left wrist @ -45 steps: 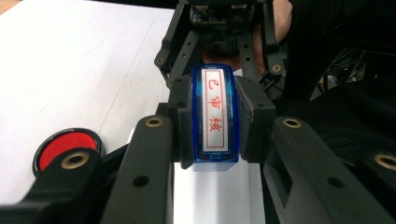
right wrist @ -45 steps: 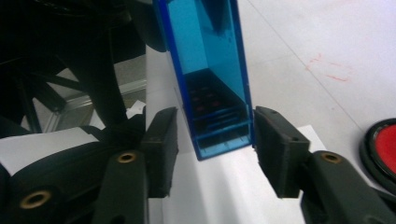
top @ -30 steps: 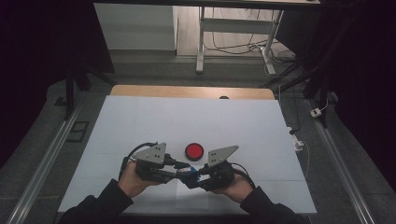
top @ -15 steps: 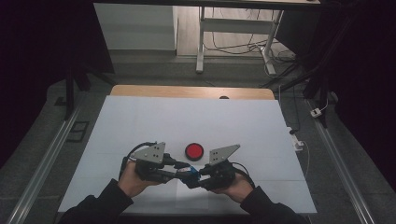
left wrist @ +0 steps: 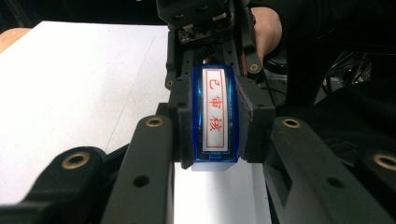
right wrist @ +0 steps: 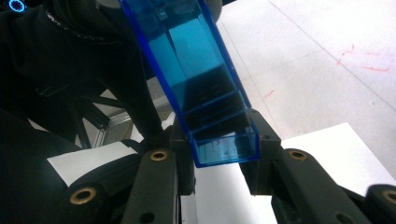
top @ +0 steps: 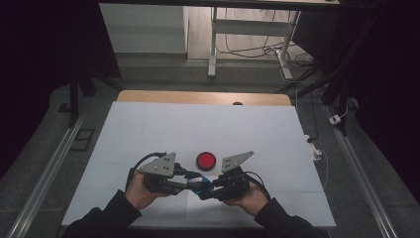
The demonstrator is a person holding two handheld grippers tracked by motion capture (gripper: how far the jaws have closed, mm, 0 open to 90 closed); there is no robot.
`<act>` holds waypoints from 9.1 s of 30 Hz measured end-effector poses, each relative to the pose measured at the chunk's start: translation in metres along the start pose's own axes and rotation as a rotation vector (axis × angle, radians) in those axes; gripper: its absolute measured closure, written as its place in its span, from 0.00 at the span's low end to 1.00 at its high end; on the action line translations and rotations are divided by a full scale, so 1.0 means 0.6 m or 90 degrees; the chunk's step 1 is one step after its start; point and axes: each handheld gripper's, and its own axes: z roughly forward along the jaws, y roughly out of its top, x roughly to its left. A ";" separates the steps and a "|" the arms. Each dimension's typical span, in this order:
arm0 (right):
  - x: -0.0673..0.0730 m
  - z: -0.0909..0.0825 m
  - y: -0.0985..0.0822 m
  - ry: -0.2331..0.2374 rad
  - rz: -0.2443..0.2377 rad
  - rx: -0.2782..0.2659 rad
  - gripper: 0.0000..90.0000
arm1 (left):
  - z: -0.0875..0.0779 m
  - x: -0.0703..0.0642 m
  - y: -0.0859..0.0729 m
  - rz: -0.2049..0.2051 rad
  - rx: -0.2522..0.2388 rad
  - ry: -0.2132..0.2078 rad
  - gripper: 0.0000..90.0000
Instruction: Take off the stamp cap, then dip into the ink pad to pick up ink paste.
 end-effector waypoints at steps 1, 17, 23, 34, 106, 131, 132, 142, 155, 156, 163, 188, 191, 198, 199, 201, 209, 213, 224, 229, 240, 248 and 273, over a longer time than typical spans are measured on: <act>0.000 0.000 0.000 0.000 0.000 0.000 0.76 | 0.000 0.001 -0.001 -0.002 0.001 0.001 0.79; 0.012 -0.001 -0.003 -0.069 -0.050 0.033 0.76 | -0.005 0.007 -0.003 -0.046 0.009 0.022 0.78; 0.020 -0.006 -0.003 -0.105 -0.070 0.052 0.76 | -0.009 0.010 -0.006 -0.060 0.015 0.033 0.78; 0.027 -0.025 -0.007 -0.150 -0.062 0.050 0.76 | -0.010 0.015 -0.010 -0.095 0.027 0.050 0.78; 0.089 -0.214 -0.123 -0.427 0.040 -0.030 0.76 | -0.018 0.030 -0.017 -0.150 0.028 0.098 0.78; 0.093 -0.241 -0.148 -0.449 0.084 -0.038 0.76 | 0.013 0.066 -0.016 -0.176 0.064 0.149 0.78; 0.094 -0.241 -0.148 -0.449 0.085 -0.038 0.76 | 0.015 0.069 -0.017 -0.178 0.066 0.149 0.78; 0.097 -0.245 -0.150 -0.451 0.085 -0.040 0.76 | 0.033 0.096 -0.016 -0.208 0.090 0.167 0.78; 0.097 -0.246 -0.152 -0.449 0.085 -0.040 0.76 | 0.070 0.136 -0.026 -0.227 0.130 0.188 0.78; 0.097 -0.245 -0.152 -0.447 0.085 -0.040 0.76 | 0.072 0.138 -0.027 -0.230 0.131 0.190 0.78; 0.096 -0.245 -0.151 -0.447 0.086 -0.036 0.76 | 0.092 0.149 -0.026 -0.230 0.141 0.194 0.78; 0.096 -0.245 -0.151 -0.449 0.086 -0.033 0.76 | 0.131 0.179 -0.041 -0.253 0.172 0.211 0.78; 0.096 -0.245 -0.151 -0.449 0.086 -0.033 0.75 | 0.132 0.180 -0.044 -0.251 0.176 0.211 0.78; 0.096 -0.245 -0.151 -0.447 0.086 -0.032 0.75 | 0.135 0.183 -0.048 -0.255 0.173 0.211 0.78; 0.096 -0.245 -0.151 -0.447 0.086 -0.031 0.75 | 0.135 0.184 -0.048 -0.255 0.173 0.210 0.78; 0.096 -0.245 -0.151 -0.447 0.086 -0.031 0.75 | 0.137 0.184 -0.048 -0.255 0.174 0.209 0.78; 0.096 -0.245 -0.151 -0.446 0.087 -0.030 0.75 | 0.144 0.186 -0.041 -0.266 0.198 0.212 0.79; 0.095 -0.244 -0.152 -0.443 0.088 -0.033 0.75 | 0.144 0.188 -0.040 -0.269 0.202 0.207 0.79; 0.094 -0.243 -0.151 -0.443 0.089 -0.028 0.75 | 0.153 0.177 -0.030 -0.230 0.235 0.228 0.79; 0.094 -0.243 -0.151 -0.441 0.089 -0.029 0.75 | 0.159 0.169 -0.025 -0.207 0.249 0.243 0.79; 0.094 -0.243 -0.150 -0.444 0.089 -0.024 0.75 | 0.155 0.174 -0.029 -0.226 0.240 0.232 0.79; 0.095 -0.243 -0.151 -0.444 0.090 -0.024 0.75 | 0.147 0.182 -0.039 -0.247 0.214 0.212 0.79; 0.097 -0.245 -0.152 -0.447 0.090 -0.026 0.75 | 0.142 0.166 -0.021 -0.205 0.205 0.208 0.78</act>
